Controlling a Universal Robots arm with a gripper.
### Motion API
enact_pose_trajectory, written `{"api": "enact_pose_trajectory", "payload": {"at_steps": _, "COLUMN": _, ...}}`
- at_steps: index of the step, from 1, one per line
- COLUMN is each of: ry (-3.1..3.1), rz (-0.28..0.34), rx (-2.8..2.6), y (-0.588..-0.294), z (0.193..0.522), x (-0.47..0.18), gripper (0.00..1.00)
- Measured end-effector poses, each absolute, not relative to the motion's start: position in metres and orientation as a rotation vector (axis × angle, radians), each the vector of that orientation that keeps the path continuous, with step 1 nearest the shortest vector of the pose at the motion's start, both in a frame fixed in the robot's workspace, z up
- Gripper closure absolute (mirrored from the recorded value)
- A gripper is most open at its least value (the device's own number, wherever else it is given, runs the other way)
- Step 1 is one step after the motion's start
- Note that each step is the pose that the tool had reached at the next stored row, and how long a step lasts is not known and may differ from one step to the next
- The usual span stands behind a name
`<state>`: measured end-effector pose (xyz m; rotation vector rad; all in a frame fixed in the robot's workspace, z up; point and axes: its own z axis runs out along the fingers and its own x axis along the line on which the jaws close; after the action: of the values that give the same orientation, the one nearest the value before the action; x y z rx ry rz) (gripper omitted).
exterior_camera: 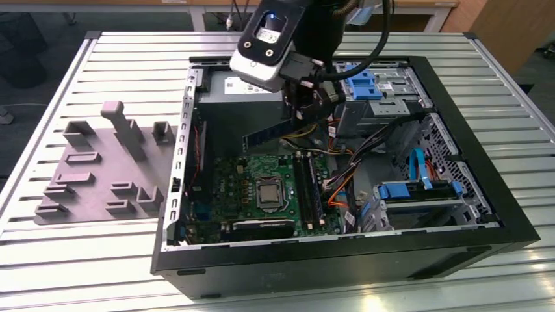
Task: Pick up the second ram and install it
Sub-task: 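Insert the second ram into the second slot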
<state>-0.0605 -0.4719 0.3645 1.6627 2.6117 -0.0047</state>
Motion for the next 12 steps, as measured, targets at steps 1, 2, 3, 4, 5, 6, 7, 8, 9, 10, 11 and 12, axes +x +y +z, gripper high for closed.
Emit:
{"api": "enact_pose_trajectory", "payload": {"at_steps": 1, "ry": 2.626, "rz": -0.004, "rx": 1.639, "y": -0.4719, "z": 0.3644, "x": -0.0605, "gripper": 0.86}}
{"api": "enact_pose_trajectory", "payload": {"at_steps": 2, "ry": 2.641, "rz": -0.003, "rx": 1.615, "y": -0.4719, "z": 0.3642, "x": -0.0605, "gripper": 0.86}}
{"api": "enact_pose_trajectory", "payload": {"at_steps": 3, "ry": 2.652, "rz": -0.003, "rx": 1.598, "y": -0.4719, "z": 0.3641, "x": -0.0605, "gripper": 0.86}}
{"api": "enact_pose_trajectory", "payload": {"at_steps": 4, "ry": 2.653, "rz": -0.003, "rx": 1.595, "y": -0.4719, "z": 0.3641, "x": -0.0605, "gripper": 0.86}}
{"api": "enact_pose_trajectory", "payload": {"at_steps": 5, "ry": 2.654, "rz": -0.003, "rx": 1.595, "y": -0.4719, "z": 0.3641, "x": -0.0605, "gripper": 0.86}}
{"api": "enact_pose_trajectory", "payload": {"at_steps": 6, "ry": 2.654, "rz": -0.003, "rx": 1.594, "y": -0.4719, "z": 0.3641, "x": -0.0605, "gripper": 0.86}}
{"api": "enact_pose_trajectory", "payload": {"at_steps": 7, "ry": 2.654, "rz": -0.003, "rx": 1.593, "y": -0.4719, "z": 0.3641, "x": -0.0605, "gripper": 0.86}}
{"api": "enact_pose_trajectory", "payload": {"at_steps": 8, "ry": 2.655, "rz": -0.003, "rx": 1.593, "y": -0.4719, "z": 0.3641, "x": -0.0605, "gripper": 0.86}}
{"api": "enact_pose_trajectory", "payload": {"at_steps": 9, "ry": 2.655, "rz": -0.003, "rx": 1.592, "y": -0.4719, "z": 0.3641, "x": -0.0605, "gripper": 0.86}}
{"api": "enact_pose_trajectory", "payload": {"at_steps": 10, "ry": 2.655, "rz": -0.003, "rx": 1.592, "y": -0.4719, "z": 0.3641, "x": -0.0605, "gripper": 0.86}}
{"api": "enact_pose_trajectory", "payload": {"at_steps": 11, "ry": 2.656, "rz": -0.003, "rx": 1.591, "y": -0.4719, "z": 0.3641, "x": -0.0605, "gripper": 0.86}}
{"api": "enact_pose_trajectory", "payload": {"at_steps": 12, "ry": 2.656, "rz": -0.003, "rx": 1.59, "y": -0.4719, "z": 0.3641, "x": -0.0605, "gripper": 0.86}}
